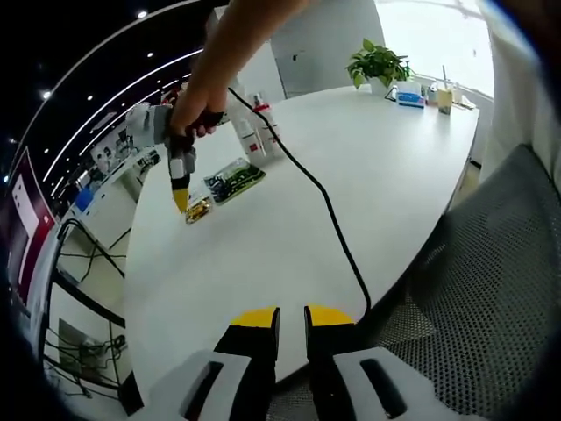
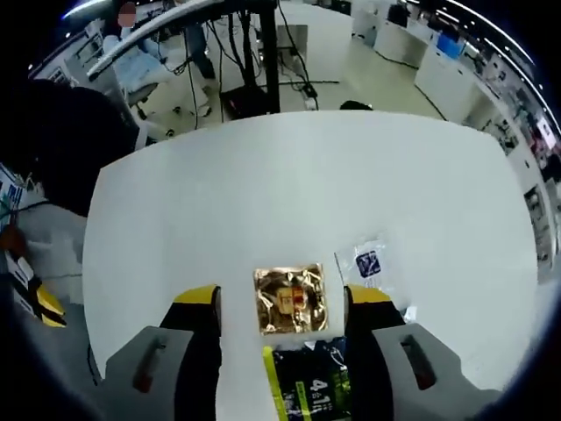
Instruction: Arrange the skincare products in the storage area until every visible bottle or jar stands upright without overlapping.
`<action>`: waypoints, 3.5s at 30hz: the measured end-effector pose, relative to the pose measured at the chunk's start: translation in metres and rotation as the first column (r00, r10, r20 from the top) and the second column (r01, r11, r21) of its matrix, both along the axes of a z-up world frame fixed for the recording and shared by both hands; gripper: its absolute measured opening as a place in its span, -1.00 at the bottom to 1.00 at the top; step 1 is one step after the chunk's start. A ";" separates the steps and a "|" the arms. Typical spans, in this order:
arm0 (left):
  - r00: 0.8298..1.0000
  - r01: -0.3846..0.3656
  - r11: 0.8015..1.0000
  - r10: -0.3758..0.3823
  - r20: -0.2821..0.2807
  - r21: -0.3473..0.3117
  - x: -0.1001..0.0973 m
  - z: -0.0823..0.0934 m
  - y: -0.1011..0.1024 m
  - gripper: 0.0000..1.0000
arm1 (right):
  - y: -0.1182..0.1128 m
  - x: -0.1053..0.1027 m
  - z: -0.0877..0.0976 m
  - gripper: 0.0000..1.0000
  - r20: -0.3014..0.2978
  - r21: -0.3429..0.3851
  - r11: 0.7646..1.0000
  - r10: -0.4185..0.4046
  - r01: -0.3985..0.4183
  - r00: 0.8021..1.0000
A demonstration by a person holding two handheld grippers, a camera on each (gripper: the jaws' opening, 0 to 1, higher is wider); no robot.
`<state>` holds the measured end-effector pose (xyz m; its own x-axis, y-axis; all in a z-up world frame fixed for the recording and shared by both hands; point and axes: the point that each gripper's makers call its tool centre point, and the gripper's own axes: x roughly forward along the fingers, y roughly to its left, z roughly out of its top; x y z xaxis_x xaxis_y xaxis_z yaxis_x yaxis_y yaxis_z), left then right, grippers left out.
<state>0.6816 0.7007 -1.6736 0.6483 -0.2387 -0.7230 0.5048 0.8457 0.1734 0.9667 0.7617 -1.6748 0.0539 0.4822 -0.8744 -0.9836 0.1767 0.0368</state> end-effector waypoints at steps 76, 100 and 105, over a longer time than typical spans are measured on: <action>0.913 -0.157 0.931 0.264 0.311 -0.330 0.052 0.082 0.053 0.75 | -0.220 -0.221 0.109 0.95 -0.003 0.685 0.438 -0.797 0.582 0.604; 0.931 -0.136 0.930 0.238 0.277 -0.340 0.049 0.072 0.045 0.67 | -0.226 -0.218 0.101 0.78 0.080 0.652 0.480 -0.813 0.587 0.577; 0.930 -0.137 0.930 0.239 0.278 -0.342 0.049 0.072 0.045 0.66 | -0.226 -0.219 0.099 0.77 0.077 0.647 0.483 -0.811 0.590 0.580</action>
<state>0.7304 0.7454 -1.6015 0.8816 -0.2692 -0.3876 0.2948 0.9555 0.0070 0.7477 0.5359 -1.5753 0.8072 0.4773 -0.3472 -0.4867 0.8711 0.0661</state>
